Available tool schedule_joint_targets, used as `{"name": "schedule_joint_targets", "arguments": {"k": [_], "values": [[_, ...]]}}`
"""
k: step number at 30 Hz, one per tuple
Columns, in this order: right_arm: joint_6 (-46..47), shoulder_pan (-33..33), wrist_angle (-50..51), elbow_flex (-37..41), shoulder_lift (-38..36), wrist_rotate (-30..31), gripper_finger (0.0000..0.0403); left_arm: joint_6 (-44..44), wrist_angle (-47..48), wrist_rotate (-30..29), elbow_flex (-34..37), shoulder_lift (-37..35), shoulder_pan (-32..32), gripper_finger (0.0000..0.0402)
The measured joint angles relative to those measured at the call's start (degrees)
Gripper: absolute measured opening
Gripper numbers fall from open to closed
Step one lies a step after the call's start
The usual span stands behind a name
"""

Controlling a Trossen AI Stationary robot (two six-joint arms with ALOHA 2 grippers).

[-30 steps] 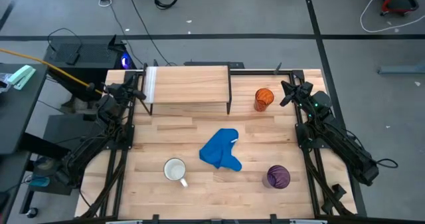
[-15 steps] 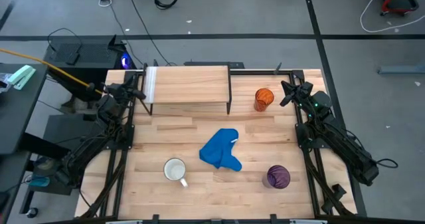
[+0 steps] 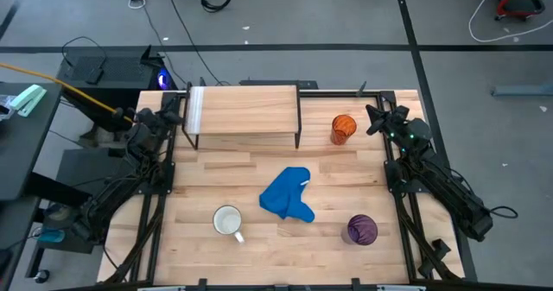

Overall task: Stack small to large cups/mugs on shelf
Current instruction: Move the orange glass to the center of the table

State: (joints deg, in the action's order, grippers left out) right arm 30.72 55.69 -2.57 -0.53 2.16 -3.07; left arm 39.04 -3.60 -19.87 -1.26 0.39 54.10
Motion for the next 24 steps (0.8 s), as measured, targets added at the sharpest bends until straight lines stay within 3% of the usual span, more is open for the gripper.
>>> {"name": "schedule_joint_targets", "arguments": {"k": [8,18,24], "values": [[10.99,0.0,-1.14,-0.01,0.02,0.0,0.0016,17.03,-1.13,0.11,0.0,0.01,0.0,0.0107],[13.25,0.0,-8.06,-0.1,0.02,0.0,0.0016,11.87,-26.04,8.76,0.0,-0.01,0.01,0.009],[13.29,0.01,-9.89,-0.13,0.02,-0.02,0.0016,16.44,-34.96,12.03,0.0,-0.01,-0.01,0.008]]}}
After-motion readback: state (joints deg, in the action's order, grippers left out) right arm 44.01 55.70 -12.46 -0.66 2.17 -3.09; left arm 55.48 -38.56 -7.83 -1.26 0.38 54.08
